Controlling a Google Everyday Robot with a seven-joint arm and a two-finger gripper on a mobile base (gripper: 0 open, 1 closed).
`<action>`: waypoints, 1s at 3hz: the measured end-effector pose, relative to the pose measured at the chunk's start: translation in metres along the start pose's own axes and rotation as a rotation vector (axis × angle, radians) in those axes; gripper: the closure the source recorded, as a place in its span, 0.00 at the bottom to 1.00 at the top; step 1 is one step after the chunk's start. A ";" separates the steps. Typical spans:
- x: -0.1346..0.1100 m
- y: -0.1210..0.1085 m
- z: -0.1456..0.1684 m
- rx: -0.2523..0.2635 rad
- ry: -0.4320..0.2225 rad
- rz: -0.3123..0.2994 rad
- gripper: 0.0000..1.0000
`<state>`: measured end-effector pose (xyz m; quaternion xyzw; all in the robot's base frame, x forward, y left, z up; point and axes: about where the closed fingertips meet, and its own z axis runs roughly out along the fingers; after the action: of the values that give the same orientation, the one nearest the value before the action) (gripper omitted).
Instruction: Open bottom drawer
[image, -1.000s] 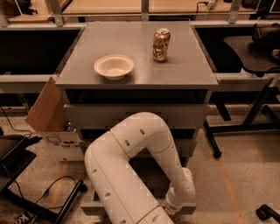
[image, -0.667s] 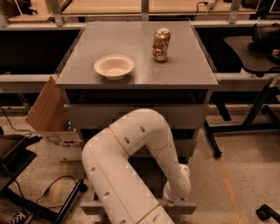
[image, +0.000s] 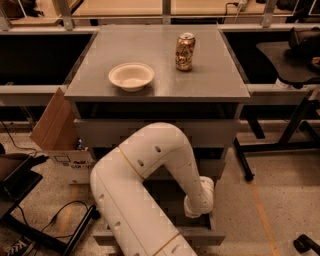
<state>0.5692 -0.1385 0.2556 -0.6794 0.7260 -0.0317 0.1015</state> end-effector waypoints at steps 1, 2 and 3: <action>0.014 -0.021 0.033 0.006 -0.027 -0.065 1.00; 0.039 -0.026 0.064 -0.037 -0.079 -0.067 1.00; 0.033 -0.023 0.076 -0.078 -0.100 -0.076 1.00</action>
Offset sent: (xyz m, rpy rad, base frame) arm 0.0575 -0.0701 -0.1004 0.1721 0.1549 -0.0486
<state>0.6042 -0.1661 0.1817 -0.7105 0.6945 0.0268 0.1099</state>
